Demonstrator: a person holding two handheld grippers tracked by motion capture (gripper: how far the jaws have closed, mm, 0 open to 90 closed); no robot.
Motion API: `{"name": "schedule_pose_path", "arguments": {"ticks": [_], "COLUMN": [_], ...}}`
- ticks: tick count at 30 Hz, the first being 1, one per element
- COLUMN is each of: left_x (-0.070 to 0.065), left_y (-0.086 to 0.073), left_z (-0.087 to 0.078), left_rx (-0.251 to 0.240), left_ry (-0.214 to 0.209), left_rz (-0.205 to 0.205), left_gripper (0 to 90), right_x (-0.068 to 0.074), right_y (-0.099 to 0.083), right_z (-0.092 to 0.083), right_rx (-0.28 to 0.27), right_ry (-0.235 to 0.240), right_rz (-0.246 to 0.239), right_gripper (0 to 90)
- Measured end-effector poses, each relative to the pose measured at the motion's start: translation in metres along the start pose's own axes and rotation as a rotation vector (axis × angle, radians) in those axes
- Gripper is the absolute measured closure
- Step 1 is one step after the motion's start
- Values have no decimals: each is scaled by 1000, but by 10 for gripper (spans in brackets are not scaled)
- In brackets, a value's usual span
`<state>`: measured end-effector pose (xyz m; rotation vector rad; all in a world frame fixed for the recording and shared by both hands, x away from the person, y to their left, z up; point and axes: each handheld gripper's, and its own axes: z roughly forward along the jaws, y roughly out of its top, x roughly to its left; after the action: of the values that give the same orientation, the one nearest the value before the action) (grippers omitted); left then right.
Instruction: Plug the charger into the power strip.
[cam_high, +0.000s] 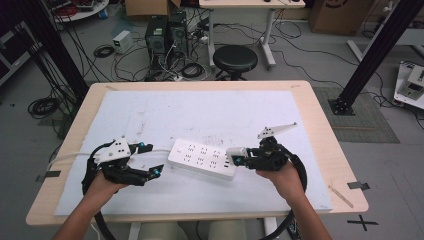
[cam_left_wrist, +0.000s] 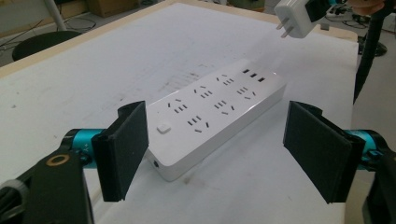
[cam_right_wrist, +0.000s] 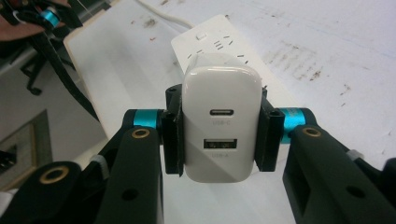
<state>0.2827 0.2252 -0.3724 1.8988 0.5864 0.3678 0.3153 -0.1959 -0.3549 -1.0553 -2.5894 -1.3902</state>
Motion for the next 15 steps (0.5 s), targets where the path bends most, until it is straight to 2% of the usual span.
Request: {"name": "schedule_pose_path", "arguments": {"ticks": [3, 4, 7, 15], "left_x": [0, 0, 1, 4], "left_y": [-1, -1, -3, -8], "left_z": [-1, -2, -3, -3], "left_rx": [-4, 0, 0, -5], "left_ry": [3, 1, 9, 11], "left_rz": [-3, 0, -4, -18], "left_gripper": [224, 224, 224, 224], "right_x": [1, 3, 4, 10], "right_y": [1, 3, 5, 15], "right_z": [1, 2, 4, 10], "right_rx": [7, 33, 59, 137], "right_ry": [-3, -29, -62, -104], "right_rz": [-16, -49, -87, -179], "right_gripper": [631, 631, 631, 631]}}
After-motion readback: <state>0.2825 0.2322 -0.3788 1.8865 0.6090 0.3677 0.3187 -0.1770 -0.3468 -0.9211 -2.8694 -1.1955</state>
